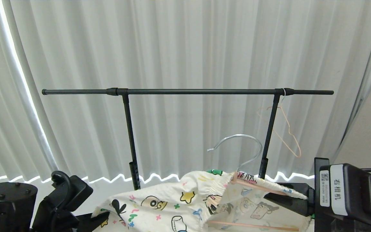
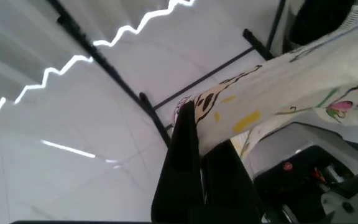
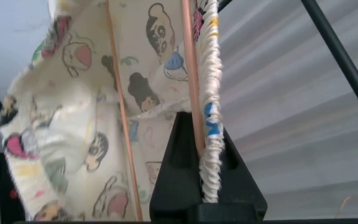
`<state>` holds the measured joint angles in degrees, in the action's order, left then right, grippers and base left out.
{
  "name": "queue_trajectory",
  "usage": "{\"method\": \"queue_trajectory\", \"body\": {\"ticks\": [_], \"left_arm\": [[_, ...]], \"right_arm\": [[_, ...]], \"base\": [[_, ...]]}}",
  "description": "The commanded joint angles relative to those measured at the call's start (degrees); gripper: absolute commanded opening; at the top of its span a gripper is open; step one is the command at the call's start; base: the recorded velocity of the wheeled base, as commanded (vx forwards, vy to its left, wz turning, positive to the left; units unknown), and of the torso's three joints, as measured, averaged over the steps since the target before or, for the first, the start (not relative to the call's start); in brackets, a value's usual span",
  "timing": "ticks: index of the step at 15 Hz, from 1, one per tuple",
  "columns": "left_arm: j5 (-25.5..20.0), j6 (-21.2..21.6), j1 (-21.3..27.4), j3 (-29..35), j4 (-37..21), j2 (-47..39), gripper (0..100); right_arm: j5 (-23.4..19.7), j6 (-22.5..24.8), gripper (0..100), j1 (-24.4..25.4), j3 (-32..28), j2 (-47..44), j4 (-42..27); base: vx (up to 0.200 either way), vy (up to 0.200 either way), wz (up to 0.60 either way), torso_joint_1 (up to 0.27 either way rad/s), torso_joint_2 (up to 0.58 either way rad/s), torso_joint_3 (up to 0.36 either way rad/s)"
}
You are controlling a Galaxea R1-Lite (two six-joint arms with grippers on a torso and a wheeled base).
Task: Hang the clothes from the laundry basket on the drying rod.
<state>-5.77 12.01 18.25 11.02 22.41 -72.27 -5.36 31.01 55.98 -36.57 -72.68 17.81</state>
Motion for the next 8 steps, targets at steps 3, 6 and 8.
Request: {"method": "queue_trajectory", "body": {"ticks": [3, 6, 8], "left_arm": [[0.05, 0.03, -6.74, -2.14, 0.01, -1.47, 0], [0.32, 0.47, -6.74, -4.6, 0.01, -1.65, 0], [2.95, 0.47, -6.74, -5.48, 0.01, -2.88, 0]], "right_arm": [[0.0, -0.08, 0, 0.01, -0.08, -0.01, 0.3], [0.0, -0.34, 0, 0.01, -0.34, -0.01, 0.3], [0.0, -0.34, 0, 0.01, -0.34, 0.17, 0.3]], "base": [[0.0, 0.0, 0.0, 0.0, 0.0, 0.0], [0.0, 0.0, 0.0, 0.0, 0.0, 0.0], [0.0, 0.0, 0.0, 0.0, 0.0, 0.0]]}}
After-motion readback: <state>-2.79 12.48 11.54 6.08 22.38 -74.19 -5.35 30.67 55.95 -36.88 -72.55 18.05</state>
